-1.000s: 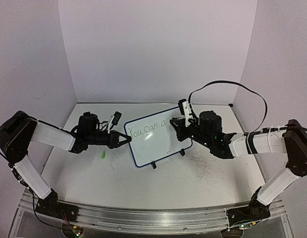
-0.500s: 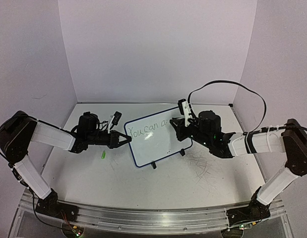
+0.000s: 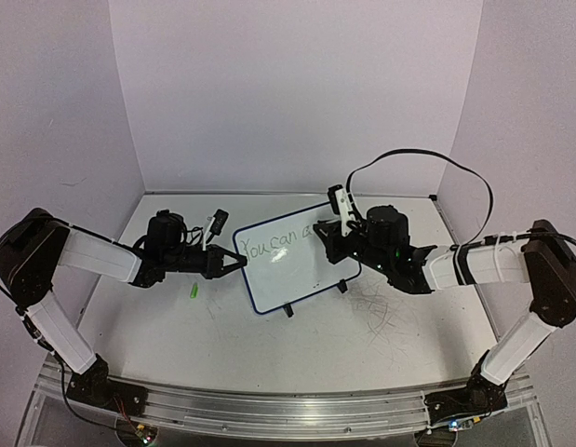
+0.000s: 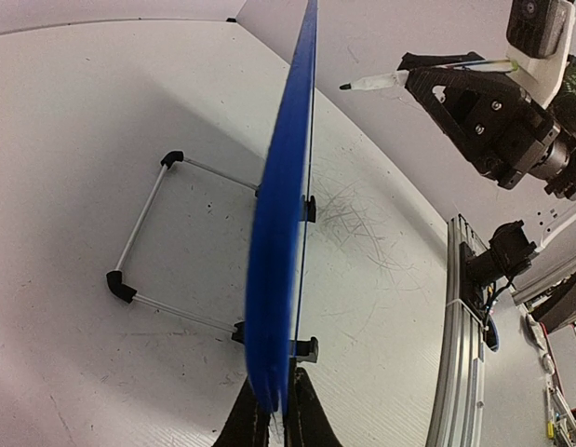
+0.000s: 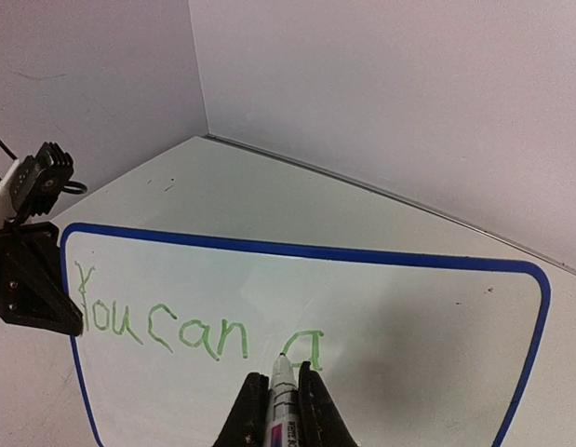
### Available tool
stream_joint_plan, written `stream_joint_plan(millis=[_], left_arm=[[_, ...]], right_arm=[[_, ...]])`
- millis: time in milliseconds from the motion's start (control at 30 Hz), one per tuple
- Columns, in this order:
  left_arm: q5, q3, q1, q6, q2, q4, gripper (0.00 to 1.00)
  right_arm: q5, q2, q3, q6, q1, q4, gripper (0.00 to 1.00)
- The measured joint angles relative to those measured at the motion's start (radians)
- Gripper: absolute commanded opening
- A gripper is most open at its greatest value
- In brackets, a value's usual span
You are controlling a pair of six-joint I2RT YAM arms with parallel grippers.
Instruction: Write a sentence on the whiteboard
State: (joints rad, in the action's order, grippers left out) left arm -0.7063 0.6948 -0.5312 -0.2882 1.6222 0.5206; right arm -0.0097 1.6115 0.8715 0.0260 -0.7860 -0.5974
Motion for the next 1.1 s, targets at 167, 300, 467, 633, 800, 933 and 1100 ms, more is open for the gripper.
stream_joint_plan(millis=[167, 300, 467, 633, 800, 933, 1100], left_arm=[[0.0, 0.004, 0.0, 0.001, 0.0, -0.007, 0.0], [0.0, 0.004, 0.0, 0.002, 0.0, -0.007, 0.0], [0.0, 0.004, 0.0, 0.002, 0.0, -0.007, 0.0], [0.0, 0.004, 0.0, 0.002, 0.0, -0.007, 0.0], [0.0, 0.004, 0.0, 0.002, 0.0, -0.007, 0.0], [0.0, 0.004, 0.0, 0.003, 0.0, -0.007, 0.0], [0.0, 0.004, 0.0, 0.003, 0.0, -0.007, 0.0]], right_arm=[[0.017, 0.001, 0.0, 0.004, 0.006, -0.007, 0.0], [0.022, 0.015, 0.005, 0.003, 0.007, -0.009, 0.0], [0.049, 0.027, 0.006, 0.003, 0.007, -0.01, 0.0], [0.096, 0.027, 0.006, 0.004, 0.007, -0.019, 0.0], [0.132, 0.027, 0.006, 0.004, 0.007, -0.031, 0.0], [0.154, 0.027, 0.006, 0.004, 0.007, -0.035, 0.0], [0.159, 0.034, 0.009, 0.004, 0.007, -0.038, 0.0]])
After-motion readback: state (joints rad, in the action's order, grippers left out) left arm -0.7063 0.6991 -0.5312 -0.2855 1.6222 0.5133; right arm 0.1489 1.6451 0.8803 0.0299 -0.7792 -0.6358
